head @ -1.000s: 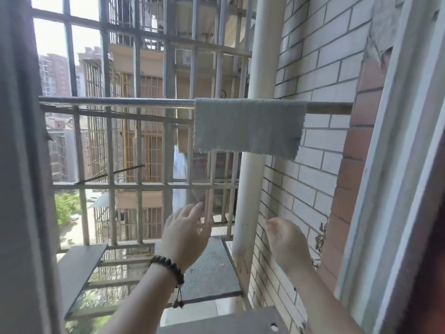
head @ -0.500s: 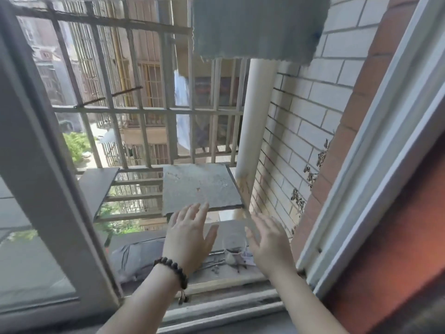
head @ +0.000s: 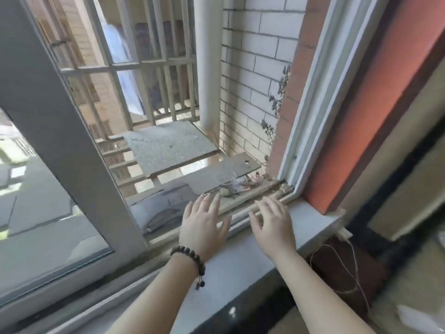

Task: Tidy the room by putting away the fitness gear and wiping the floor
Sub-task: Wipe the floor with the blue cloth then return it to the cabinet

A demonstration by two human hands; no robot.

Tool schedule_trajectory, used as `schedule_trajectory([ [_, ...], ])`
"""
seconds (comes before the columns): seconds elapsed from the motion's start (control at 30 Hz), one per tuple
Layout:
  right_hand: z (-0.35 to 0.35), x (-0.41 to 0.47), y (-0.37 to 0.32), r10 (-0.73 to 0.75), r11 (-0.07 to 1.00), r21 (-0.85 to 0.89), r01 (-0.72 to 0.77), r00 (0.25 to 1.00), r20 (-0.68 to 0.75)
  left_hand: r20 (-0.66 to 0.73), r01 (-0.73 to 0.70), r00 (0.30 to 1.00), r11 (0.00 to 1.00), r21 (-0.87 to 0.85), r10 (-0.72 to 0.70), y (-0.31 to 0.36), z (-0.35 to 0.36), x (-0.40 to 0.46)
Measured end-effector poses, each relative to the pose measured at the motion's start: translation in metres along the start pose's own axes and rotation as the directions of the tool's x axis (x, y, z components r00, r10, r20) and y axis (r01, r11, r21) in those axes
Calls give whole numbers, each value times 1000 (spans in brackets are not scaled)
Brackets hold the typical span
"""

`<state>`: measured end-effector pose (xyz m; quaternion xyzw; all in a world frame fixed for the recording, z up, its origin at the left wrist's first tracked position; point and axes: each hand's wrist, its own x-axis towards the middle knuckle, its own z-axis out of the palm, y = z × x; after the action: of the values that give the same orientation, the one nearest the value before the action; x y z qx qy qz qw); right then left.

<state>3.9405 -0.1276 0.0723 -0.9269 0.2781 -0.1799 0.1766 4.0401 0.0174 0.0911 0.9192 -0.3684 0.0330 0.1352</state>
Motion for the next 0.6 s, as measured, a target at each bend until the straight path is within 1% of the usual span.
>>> schedule_trajectory([
  [0.07,1,-26,4,60,998,-18,-60,997,-38,27,-62,998,998,-27,63,6,4,-14],
  [0.17,-5,-65,14,154,986,-65,-157,987,-47,66,-178,981,982,-62,182,24,12,-33],
  [0.23,-11,-92,23,222,970,-83,-228,972,-73,111,-257,958,964,-66,263,41,21,-44],
  [0.3,-15,-122,38,290,949,-88,-303,947,-142,162,-334,925,939,-87,344,66,32,-55],
  [0.4,-23,-171,64,430,887,-64,-457,869,-244,218,-446,854,880,-161,472,113,49,-77],
  [0.47,-31,-206,81,525,830,-38,-556,803,-281,220,-528,799,828,-189,560,142,63,-95],
  [0.6,-45,-282,113,664,704,7,-710,655,-362,258,-678,656,704,-209,709,198,90,-139],
])
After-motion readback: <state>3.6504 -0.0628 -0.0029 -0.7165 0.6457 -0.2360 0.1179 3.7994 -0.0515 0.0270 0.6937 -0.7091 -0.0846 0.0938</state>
